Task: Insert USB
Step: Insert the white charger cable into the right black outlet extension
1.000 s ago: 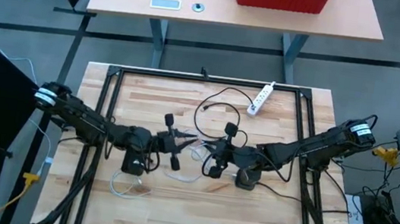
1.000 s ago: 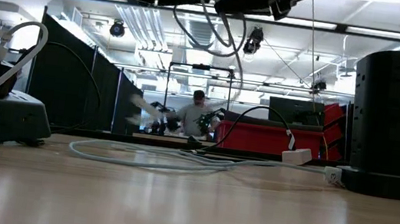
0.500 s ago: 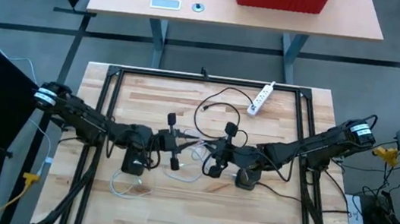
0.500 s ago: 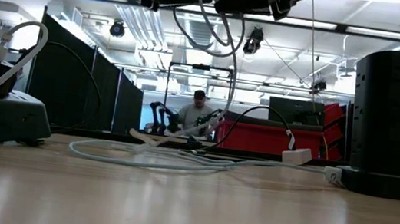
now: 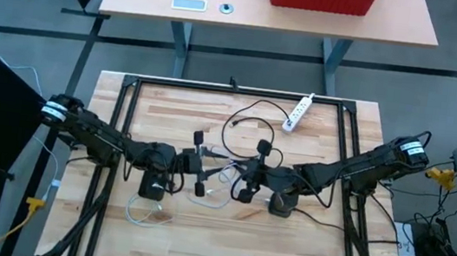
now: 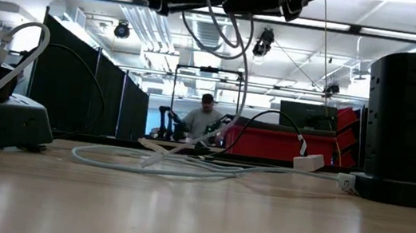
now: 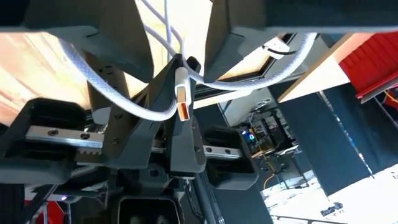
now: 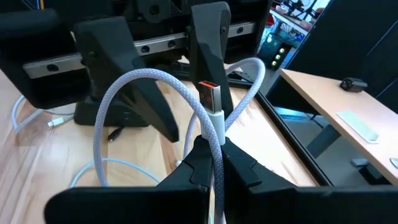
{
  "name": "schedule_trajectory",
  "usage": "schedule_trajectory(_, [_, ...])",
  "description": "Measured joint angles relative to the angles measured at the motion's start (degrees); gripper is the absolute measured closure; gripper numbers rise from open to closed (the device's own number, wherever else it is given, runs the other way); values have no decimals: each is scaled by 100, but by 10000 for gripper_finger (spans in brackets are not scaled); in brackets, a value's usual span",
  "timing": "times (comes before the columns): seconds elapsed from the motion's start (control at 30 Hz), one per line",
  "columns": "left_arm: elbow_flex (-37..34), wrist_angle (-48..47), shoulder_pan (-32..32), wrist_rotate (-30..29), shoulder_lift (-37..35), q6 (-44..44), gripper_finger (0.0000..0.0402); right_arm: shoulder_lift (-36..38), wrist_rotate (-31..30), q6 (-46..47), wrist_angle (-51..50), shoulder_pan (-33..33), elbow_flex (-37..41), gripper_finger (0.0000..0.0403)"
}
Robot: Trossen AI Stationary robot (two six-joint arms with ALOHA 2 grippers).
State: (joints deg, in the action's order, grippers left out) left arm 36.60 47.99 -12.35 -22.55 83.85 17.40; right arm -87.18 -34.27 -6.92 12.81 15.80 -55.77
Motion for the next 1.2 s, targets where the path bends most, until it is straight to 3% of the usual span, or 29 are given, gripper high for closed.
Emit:
schedule_trajectory(0.17, [104, 103, 119, -19, 151, -217, 236, 0, 17, -13, -5, -1, -2, 403])
schedule_trajectory(0.27, [208, 151, 159, -19, 326, -251, 241, 0, -20, -13, -52, -3, -4, 403])
schedule_trajectory(0.37, [280, 191, 161, 36, 465, -237, 265, 0, -29, 2, -81, -3, -4, 403])
schedule_trajectory(0.57, [292, 129, 155, 71, 449, -150, 355, 2, -91, 52, -156, 3, 2, 403])
schedule_trajectory(1.2, [291, 180, 141, -31, 298, -437, 355, 11, -88, 137, -176, 3, -11, 403])
